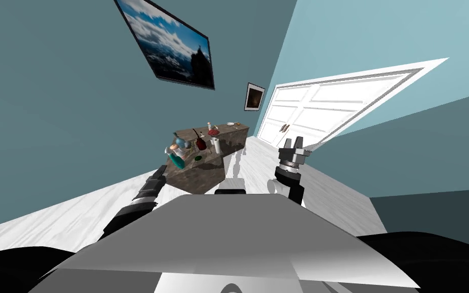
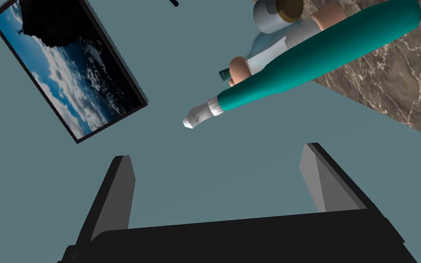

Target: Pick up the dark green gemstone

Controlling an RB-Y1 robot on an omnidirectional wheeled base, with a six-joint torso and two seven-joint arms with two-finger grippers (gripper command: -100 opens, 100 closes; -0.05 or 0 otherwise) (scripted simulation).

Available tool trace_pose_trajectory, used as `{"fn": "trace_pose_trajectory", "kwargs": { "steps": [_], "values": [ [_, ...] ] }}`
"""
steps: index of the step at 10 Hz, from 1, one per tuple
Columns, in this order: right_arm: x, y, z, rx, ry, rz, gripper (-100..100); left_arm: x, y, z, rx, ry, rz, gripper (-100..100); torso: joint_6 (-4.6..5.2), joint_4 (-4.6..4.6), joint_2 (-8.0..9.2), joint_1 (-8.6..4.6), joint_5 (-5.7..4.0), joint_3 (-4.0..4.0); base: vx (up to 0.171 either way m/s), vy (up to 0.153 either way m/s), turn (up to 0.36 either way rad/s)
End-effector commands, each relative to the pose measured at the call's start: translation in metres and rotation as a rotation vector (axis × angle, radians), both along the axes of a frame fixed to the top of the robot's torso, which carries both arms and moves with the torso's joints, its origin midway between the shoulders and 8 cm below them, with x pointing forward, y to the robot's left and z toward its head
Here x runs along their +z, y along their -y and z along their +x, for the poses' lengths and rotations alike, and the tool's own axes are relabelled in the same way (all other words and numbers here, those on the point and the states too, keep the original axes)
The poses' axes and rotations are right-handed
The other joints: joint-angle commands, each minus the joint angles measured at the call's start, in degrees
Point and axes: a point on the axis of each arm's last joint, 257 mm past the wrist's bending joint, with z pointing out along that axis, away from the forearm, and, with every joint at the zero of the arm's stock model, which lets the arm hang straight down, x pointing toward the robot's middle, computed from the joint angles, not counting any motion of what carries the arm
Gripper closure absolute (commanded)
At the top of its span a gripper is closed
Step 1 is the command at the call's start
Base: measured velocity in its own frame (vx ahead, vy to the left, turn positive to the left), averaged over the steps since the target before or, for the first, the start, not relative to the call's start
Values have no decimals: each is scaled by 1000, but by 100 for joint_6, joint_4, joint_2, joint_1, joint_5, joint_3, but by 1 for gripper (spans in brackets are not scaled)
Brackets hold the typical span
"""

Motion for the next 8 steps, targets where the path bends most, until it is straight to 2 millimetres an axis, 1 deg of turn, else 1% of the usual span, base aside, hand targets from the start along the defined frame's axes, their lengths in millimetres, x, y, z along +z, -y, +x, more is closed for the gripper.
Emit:
{"fn": "trace_pose_trajectory", "kwargs": {
  "steps": [1,2,5,6,8],
  "values": [
    [0,0,0,0,0,0,0,-19,-14,-17,23,-76,21,-100,0,0,0,0,0,0,25,-97,-212],
    [0,0,0,0,0,0,0,-30,-23,-29,35,-124,33,-100,-1,0,-1,-1,0,-1,56,-84,-216],
    [0,0,0,0,0,0,0,-58,-49,-67,57,-269,67,-100,-1,-5,-25,14,2,-14,94,-62,-230],
    [0,0,0,0,0,0,0,-58,-49,-67,57,-269,67,-100,-1,-6,-29,14,2,-17,79,-32,-57],
    [0,0,0,0,0,0,0,-74,-64,-92,63,-363,89,-100,-1,-5,-24,23,5,-14,96,-30,-151]
  ]
}}
